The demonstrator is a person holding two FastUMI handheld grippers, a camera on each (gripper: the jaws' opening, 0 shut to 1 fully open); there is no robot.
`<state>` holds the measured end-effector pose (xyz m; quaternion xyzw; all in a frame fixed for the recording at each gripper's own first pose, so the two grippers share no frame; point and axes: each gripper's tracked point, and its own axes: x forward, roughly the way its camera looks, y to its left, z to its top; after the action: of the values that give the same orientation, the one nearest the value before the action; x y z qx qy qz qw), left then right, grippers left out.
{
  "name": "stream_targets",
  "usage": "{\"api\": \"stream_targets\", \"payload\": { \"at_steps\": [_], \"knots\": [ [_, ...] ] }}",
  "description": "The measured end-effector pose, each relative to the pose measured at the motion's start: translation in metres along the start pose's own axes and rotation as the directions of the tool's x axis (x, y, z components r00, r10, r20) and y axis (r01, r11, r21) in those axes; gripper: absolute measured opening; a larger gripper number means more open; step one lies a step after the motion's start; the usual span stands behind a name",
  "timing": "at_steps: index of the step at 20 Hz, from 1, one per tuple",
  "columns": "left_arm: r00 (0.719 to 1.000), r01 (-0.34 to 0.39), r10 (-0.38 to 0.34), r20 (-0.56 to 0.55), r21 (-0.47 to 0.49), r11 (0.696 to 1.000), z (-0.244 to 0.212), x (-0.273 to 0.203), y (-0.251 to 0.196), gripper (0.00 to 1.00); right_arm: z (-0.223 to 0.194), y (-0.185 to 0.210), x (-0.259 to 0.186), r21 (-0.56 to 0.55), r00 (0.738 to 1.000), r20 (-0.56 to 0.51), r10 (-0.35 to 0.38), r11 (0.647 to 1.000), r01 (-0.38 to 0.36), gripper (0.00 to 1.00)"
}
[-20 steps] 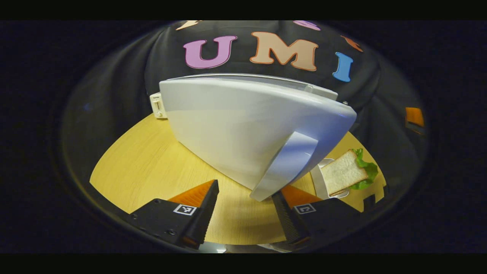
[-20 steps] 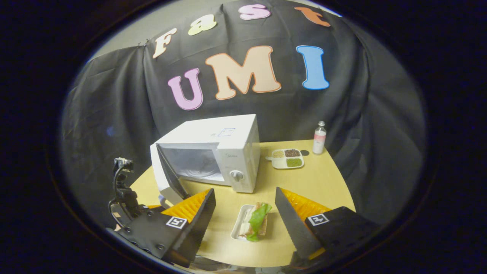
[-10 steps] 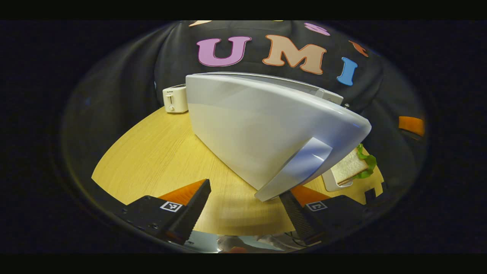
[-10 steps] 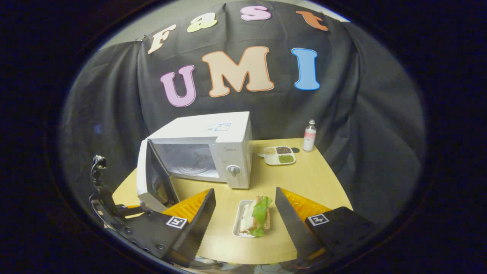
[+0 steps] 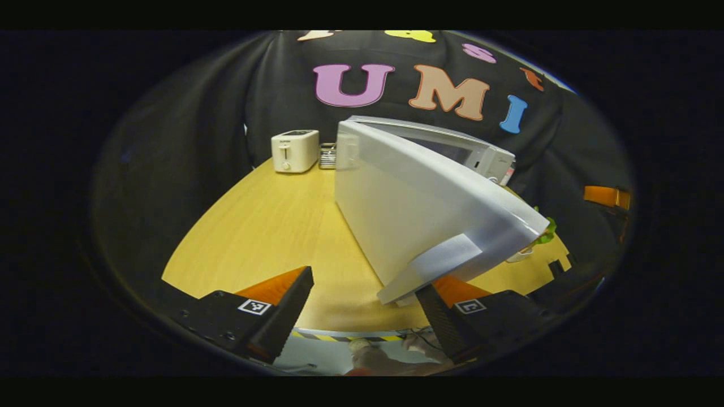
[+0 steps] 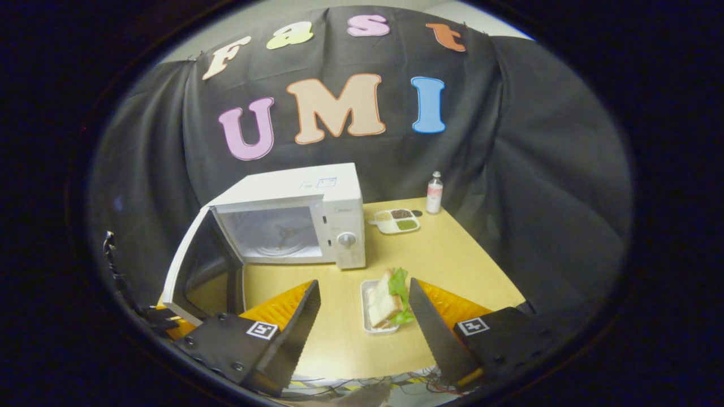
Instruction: Open the microwave oven with the left hand, put the food in, and close the microwave oven.
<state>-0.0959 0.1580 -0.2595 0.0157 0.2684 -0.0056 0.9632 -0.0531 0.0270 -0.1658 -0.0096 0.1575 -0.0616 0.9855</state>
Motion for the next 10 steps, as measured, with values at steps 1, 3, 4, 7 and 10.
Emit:
{"api": "stream_targets", "payload": {
  "at_steps": [1,3,4,7,10],
  "knots": [
    [1.000,-0.009,0.009,0.001,0.003,1.000,0.000,-0.003,0.012,1.00,-0.003,0.006,-0.003,0.017,1.000,-0.003,0.001,1.000,-0.001,0.92],
    [1.000,-0.026,0.026,0.004,-0.009,1.000,-0.001,-0.009,0.033,0.99,-0.010,0.016,-0.007,0.049,1.000,-0.010,0.001,0.999,0.000,0.92],
    [1.000,-0.027,0.027,0.004,-0.022,0.999,-0.002,-0.011,0.042,0.99,-0.012,0.020,-0.009,0.063,1.000,-0.009,0.001,0.998,0.000,0.92],
    [1.000,-0.022,0.022,0.000,-0.064,0.998,-0.003,-0.018,0.058,0.99,-0.014,0.029,-0.016,0.090,1.000,-0.009,-0.003,0.996,0.004,0.92],
    [0.999,-0.046,0.047,0.013,-0.049,0.998,-0.002,-0.026,0.081,0.99,-0.019,0.027,-0.022,0.095,1.000,-0.015,-0.024,0.995,0.026,0.99]
  ]
}}
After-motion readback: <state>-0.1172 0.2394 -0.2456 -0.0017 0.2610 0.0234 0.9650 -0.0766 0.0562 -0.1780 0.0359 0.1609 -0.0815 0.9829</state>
